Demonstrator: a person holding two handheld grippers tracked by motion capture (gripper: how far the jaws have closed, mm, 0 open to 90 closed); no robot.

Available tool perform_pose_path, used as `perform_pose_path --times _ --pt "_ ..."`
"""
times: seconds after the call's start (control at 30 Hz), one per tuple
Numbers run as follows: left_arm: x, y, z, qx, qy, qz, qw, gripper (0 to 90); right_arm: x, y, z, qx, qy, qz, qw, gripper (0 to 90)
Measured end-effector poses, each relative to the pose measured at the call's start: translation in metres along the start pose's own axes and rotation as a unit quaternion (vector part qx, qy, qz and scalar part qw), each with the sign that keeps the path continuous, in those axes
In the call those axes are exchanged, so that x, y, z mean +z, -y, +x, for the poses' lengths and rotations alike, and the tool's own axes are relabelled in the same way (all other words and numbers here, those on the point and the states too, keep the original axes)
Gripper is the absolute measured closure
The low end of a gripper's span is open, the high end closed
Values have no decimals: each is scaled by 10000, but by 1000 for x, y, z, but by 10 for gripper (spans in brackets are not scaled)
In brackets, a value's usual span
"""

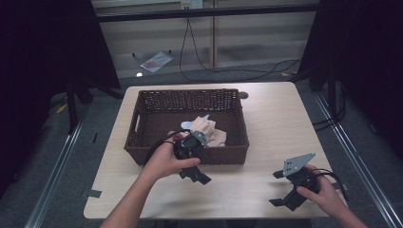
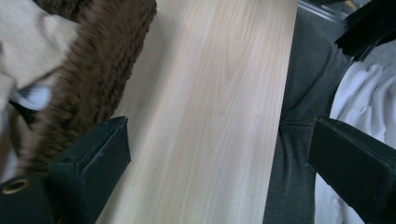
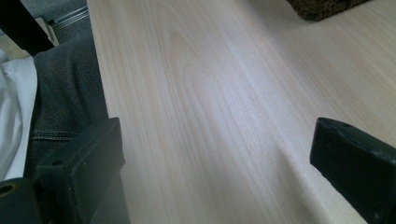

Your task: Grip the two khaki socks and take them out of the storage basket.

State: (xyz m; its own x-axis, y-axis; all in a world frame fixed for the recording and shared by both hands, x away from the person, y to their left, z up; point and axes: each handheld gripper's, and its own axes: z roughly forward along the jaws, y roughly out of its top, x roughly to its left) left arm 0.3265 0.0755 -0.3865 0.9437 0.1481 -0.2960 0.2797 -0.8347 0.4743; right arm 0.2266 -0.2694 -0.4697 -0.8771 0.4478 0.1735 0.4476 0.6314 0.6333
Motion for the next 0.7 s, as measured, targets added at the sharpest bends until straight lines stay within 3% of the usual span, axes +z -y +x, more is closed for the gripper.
perform_pose_path --times 0.07,0.17,0.3,0.47,0.7 --pt "-4 -3 1 -44 -97 -66 9999 60 0 0 0 7 -2 -2 10000 28" --pt "-8 -6 2 -96 -22 -33 9999 60 0 0 0 2 -1 2 10000 28" --pt "-16 -13 3 -133 -165 25 9998 61 0 0 0 0 -9 1 10000 28" --pt "-25 -20 5 -157 -189 138 9996 63 -1 0 0 -9 -7 2 10000 28" --pt "-36 -27 11 -253 -249 114 9993 64 0 0 0 -4 -13 20 10000 28"
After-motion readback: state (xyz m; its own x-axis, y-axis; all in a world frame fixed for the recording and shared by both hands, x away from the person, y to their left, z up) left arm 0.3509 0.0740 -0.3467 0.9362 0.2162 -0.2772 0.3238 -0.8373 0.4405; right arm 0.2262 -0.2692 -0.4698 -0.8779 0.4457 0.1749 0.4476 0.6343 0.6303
